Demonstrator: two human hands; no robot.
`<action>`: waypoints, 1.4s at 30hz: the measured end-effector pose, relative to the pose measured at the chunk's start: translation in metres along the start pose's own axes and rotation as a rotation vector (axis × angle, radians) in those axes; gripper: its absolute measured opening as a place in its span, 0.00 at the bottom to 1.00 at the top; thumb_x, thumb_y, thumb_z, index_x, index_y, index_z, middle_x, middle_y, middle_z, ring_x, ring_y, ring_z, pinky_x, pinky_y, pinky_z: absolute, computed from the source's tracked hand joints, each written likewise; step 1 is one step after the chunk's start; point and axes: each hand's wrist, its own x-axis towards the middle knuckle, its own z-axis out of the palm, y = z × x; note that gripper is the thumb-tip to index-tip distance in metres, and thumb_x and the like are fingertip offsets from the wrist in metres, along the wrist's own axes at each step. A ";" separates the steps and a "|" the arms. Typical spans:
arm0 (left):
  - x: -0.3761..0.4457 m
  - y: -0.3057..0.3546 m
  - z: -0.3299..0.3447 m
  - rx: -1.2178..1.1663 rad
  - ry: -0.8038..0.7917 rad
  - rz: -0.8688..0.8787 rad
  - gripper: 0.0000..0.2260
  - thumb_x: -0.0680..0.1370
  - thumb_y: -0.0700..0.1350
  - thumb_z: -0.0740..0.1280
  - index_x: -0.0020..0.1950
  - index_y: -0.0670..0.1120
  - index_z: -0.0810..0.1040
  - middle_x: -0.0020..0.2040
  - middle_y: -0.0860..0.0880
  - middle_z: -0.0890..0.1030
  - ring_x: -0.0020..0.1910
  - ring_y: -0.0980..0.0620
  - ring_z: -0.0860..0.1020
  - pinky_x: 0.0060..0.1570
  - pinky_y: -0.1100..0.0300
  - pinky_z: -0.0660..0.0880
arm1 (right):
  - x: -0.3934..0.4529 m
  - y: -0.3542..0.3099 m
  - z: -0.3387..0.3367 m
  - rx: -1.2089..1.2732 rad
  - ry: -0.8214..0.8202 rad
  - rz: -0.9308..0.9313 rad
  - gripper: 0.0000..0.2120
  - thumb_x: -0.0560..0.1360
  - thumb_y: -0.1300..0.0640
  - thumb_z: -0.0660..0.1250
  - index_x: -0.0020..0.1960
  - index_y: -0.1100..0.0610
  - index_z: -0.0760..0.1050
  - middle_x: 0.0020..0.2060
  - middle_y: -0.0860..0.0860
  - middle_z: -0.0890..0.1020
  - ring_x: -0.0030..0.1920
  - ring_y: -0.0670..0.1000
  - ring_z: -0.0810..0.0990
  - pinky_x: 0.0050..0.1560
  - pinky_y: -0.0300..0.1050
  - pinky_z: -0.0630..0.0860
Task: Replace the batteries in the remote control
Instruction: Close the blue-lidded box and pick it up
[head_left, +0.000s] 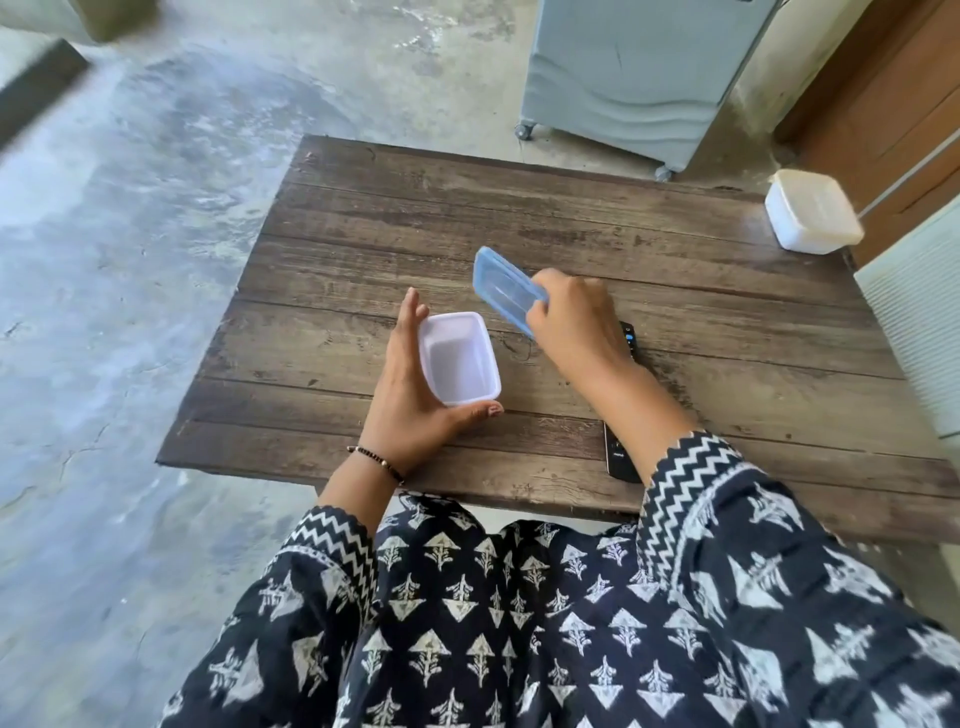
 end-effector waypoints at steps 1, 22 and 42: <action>-0.001 0.001 0.001 0.001 0.000 0.005 0.59 0.57 0.62 0.76 0.76 0.51 0.43 0.74 0.47 0.60 0.72 0.56 0.61 0.69 0.57 0.63 | -0.006 0.004 -0.002 0.081 0.037 0.072 0.08 0.72 0.65 0.59 0.44 0.64 0.76 0.37 0.61 0.81 0.35 0.59 0.78 0.30 0.46 0.71; -0.021 -0.003 0.000 -0.058 -0.083 0.107 0.56 0.63 0.52 0.77 0.74 0.52 0.37 0.69 0.45 0.67 0.66 0.54 0.72 0.65 0.55 0.70 | -0.089 -0.018 0.001 0.466 -0.240 0.360 0.08 0.75 0.57 0.56 0.51 0.53 0.72 0.31 0.55 0.82 0.22 0.52 0.78 0.19 0.41 0.73; -0.018 0.001 -0.007 0.148 -0.196 -0.045 0.53 0.59 0.53 0.79 0.76 0.48 0.51 0.66 0.52 0.73 0.59 0.59 0.74 0.56 0.75 0.66 | -0.067 -0.011 -0.005 0.143 -0.304 0.213 0.13 0.76 0.51 0.62 0.38 0.58 0.78 0.29 0.52 0.81 0.31 0.53 0.78 0.31 0.43 0.74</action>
